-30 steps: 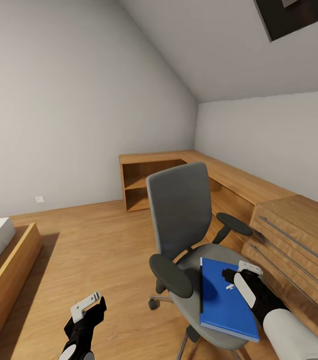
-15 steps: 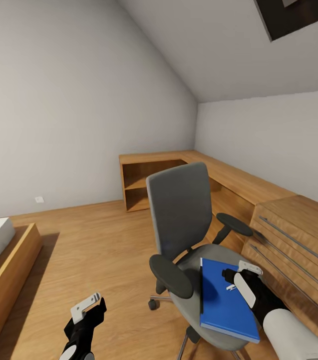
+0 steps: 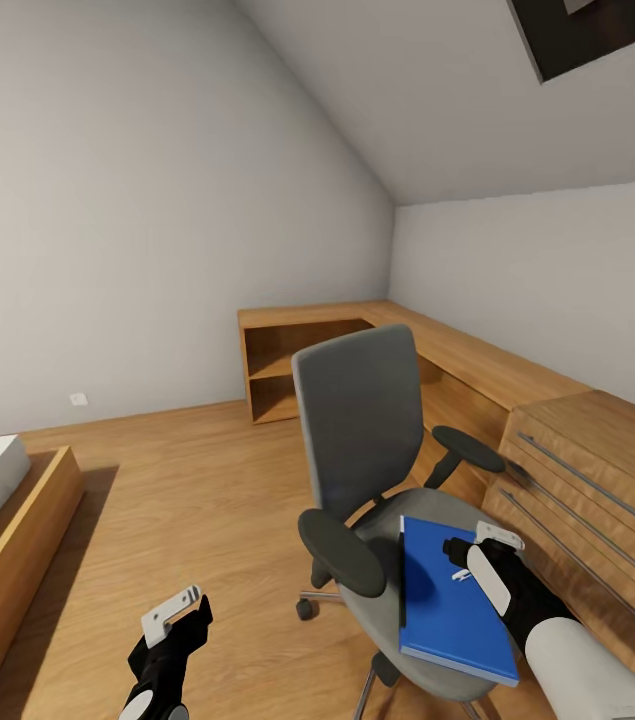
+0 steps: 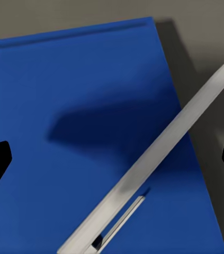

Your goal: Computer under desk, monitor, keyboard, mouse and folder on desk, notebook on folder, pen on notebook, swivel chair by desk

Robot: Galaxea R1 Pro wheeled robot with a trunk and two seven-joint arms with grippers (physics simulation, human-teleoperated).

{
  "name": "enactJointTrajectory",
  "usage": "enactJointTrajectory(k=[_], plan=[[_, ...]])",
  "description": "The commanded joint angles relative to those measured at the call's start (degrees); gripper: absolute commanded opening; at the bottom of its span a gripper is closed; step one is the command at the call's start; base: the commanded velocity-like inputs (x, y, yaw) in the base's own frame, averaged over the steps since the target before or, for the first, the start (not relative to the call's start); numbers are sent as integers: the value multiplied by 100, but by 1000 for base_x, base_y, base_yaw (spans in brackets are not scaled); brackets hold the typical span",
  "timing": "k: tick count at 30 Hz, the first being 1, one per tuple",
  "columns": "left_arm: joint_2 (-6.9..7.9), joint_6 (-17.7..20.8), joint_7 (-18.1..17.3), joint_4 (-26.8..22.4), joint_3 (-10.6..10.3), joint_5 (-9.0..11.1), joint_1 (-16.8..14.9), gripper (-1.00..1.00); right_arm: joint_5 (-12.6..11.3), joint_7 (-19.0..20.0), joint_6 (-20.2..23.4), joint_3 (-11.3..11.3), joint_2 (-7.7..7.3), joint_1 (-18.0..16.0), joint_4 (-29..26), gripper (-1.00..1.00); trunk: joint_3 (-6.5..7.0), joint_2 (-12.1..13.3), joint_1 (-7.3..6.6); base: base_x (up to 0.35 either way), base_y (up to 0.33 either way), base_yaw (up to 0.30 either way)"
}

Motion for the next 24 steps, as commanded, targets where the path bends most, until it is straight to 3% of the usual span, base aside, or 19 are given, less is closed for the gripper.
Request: enactJointTrajectory(k=[1, 14, 24], plan=[[1, 24, 34, -10, -8, 22, -3, 100, -46, -41, 24, 22, -5, -2, -11, 100, -6, -3, -1, 0, 0, 0], [1, 24, 39, -11, -8, 25, -3, 100, -50, -50, 77, 19, -4, -2, -11, 100, -6, -3, -1, 0, 0, 0], [1, 24, 40, -11, -5, 27, -3, 100, -69, -44, 400, 14, -4, -2, -18, 100, -6, -3, -1, 0, 0, 0]])
